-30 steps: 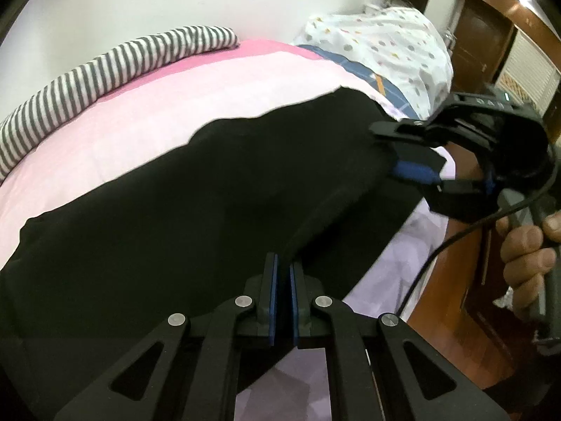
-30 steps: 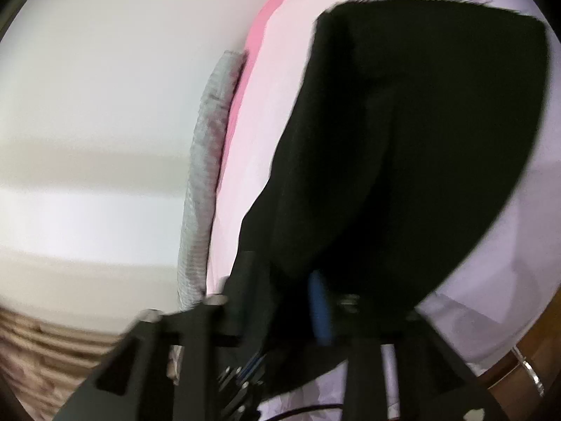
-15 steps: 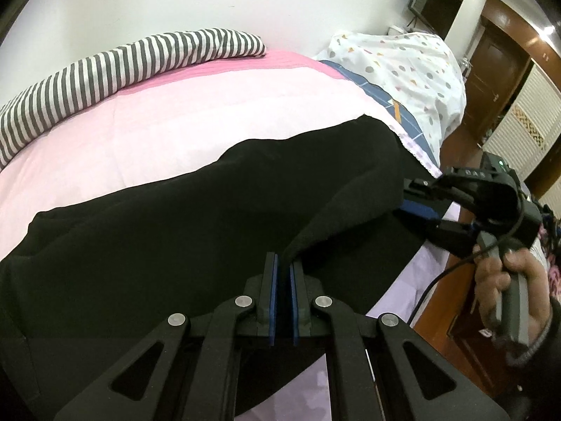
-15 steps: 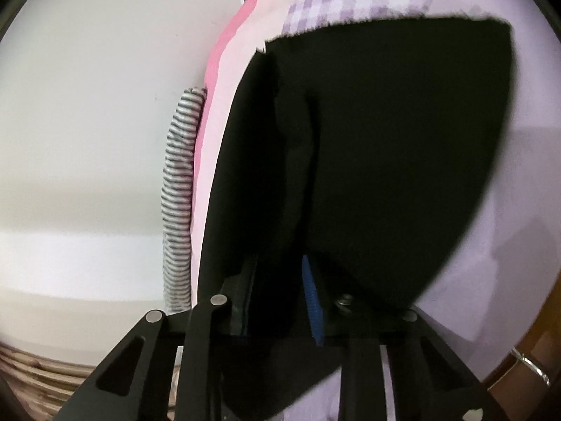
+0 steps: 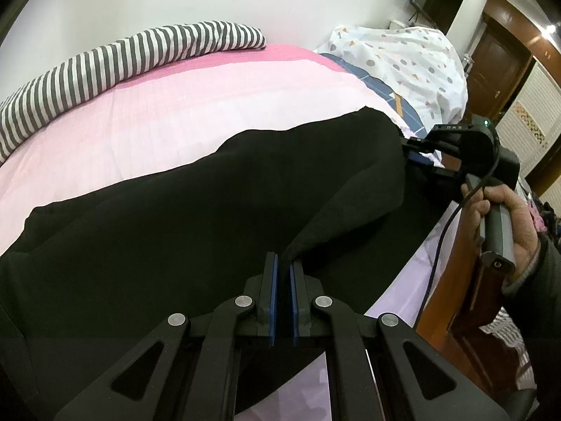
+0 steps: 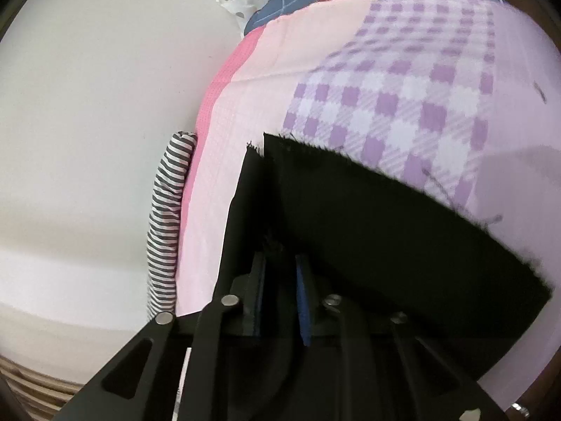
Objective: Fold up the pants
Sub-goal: 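Hold the trouser leg with the right gripper while the left gripper presses the folded trousers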
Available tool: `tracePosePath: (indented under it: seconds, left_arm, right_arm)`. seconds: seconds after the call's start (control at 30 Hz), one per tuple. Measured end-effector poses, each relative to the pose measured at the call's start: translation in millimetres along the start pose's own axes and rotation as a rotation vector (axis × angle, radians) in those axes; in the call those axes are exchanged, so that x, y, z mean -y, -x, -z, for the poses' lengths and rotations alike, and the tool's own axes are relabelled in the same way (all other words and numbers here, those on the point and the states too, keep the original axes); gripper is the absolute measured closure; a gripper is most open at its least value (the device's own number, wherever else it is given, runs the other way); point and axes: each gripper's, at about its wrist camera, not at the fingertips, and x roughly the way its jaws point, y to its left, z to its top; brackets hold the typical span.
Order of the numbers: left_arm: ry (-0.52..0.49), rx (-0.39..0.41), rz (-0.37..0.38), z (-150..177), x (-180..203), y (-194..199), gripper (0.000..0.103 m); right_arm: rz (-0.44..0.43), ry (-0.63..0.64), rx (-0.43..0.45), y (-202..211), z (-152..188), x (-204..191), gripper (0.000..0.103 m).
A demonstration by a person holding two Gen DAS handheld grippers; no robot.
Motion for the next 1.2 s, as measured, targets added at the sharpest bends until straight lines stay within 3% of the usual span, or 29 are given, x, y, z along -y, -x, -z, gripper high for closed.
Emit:
tracePosePath:
  seconds: [0.2,0.47,0.73,1.2]
  left_arm:
    - [-0.028,-0.019,-0.008,2.3,6.0,-5.1,0.097]
    - [-0.137,-0.068,-0.027,12.6,27.0,-19.4,0.096]
    - [-0.247,-0.091,-0.071,24.8,46.6,-27.2,0.094]
    - [-0.266,-0.090,-0.030,29.2,45.0,-27.5,0.093]
  right_arm:
    - [0.029,0.088,0.029,14.1,-16.2,-5.4,0.097]
    - [0.130,0.167,0.099,74.4,-5.9,13.3,0.098]
    - [0.171,0.158,0.115,84.2,0.3,33.7,0.099]
    - [0.238,0.151,0.126,87.6,7.9,47.7,0.100]
